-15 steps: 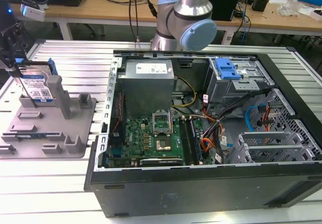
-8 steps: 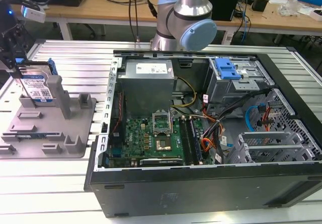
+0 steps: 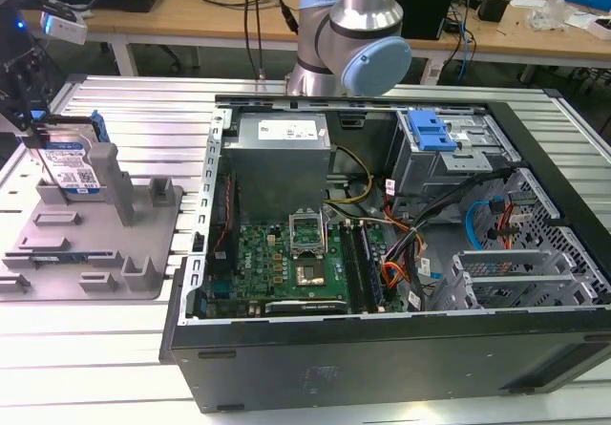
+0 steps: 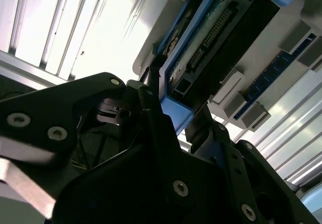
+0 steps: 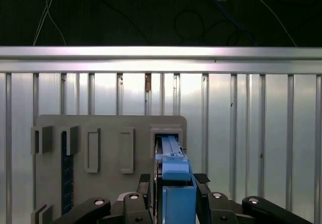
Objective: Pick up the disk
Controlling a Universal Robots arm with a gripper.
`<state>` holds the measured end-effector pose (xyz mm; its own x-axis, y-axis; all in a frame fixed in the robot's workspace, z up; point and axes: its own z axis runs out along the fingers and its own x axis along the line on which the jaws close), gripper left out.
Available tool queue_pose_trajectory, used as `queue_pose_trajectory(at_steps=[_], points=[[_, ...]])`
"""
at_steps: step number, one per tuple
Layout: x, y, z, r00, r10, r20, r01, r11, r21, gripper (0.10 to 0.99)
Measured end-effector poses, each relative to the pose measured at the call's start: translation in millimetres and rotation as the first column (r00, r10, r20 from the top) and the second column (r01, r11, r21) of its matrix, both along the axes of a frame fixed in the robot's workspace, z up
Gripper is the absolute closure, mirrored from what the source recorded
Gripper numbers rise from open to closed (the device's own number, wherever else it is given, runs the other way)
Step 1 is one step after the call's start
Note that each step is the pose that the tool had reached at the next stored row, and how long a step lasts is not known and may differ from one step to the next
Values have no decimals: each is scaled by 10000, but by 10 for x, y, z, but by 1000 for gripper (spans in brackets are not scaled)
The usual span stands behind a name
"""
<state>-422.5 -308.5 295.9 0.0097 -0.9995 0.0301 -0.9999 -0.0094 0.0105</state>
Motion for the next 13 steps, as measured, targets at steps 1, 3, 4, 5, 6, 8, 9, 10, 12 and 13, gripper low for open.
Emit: queue_pose_trajectory(at_steps=[1, 3, 4, 5, 6, 8, 9, 10, 12, 13], points=[[0, 0, -1, 10000, 0, 1, 0, 10000, 1, 631], [0, 0, -1, 10000, 0, 1, 0, 10000, 0, 631], [0, 0, -1, 10000, 0, 0, 0, 10000, 1, 631], [0, 0, -1, 10000, -1, 1, 1, 10000, 1, 631], [0, 0, -1, 10000, 0, 1, 0, 10000, 0, 631], [0, 0, -1, 10000, 0, 1, 0, 10000, 0, 631], [0, 0, -1, 10000, 0, 1, 0, 10000, 0, 631], [0, 0, -2, 10000, 0, 1, 0, 10000, 1, 631], [0, 0, -1, 10000, 0, 1, 0, 10000, -1, 710], [0, 0, -2, 10000, -1, 1, 1, 10000, 0, 710]])
